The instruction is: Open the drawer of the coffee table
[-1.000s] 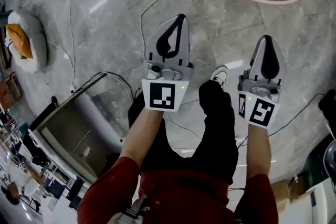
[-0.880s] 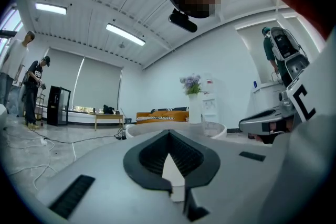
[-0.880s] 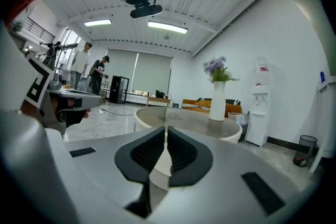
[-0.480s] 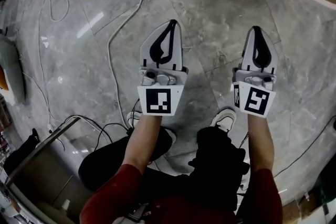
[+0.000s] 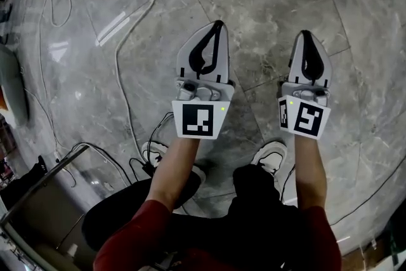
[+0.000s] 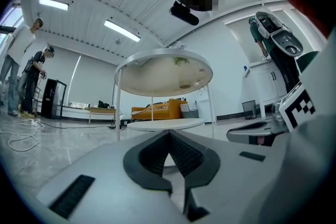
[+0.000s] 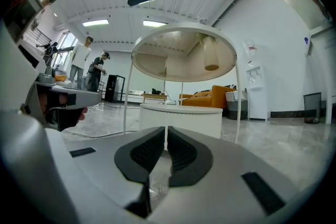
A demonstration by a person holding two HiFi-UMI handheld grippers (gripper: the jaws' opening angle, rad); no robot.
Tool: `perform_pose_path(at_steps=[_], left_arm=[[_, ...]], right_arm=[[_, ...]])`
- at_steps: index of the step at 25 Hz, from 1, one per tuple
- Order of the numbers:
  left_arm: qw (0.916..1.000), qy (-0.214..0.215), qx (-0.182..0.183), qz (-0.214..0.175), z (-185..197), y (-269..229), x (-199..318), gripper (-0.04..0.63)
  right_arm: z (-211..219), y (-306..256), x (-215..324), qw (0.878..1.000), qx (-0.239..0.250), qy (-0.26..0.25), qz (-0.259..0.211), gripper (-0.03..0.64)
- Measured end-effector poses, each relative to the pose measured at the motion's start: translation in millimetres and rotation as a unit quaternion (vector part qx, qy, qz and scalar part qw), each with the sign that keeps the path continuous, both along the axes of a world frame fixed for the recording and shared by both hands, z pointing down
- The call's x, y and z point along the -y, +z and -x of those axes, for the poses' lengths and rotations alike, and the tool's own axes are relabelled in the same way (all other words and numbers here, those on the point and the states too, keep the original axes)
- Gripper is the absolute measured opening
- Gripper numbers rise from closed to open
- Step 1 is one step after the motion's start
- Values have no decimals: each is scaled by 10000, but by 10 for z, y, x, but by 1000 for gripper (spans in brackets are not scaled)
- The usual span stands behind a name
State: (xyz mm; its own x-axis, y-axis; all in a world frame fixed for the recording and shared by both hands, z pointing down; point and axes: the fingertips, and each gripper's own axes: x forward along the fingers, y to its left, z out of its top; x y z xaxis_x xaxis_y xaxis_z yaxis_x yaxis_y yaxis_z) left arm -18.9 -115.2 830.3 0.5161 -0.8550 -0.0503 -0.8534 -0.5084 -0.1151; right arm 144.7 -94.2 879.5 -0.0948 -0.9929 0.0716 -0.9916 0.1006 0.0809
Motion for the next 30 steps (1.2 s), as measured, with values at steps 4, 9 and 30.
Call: perform_pose_path(at_steps=[4,9,30], left_arm=[[10000,-17,45,38,-80,54,28,5],[9998,-80,184,97,-113,168,86,5],[9977,-221,432,470,-155,367,74,5]], right_arm=[[-122,225,107,9942,1056,19,185,31],[-202,575,392,9511,3026,-148,601,131],[-311,876,1449,7436,6595,-1046,-339,322]])
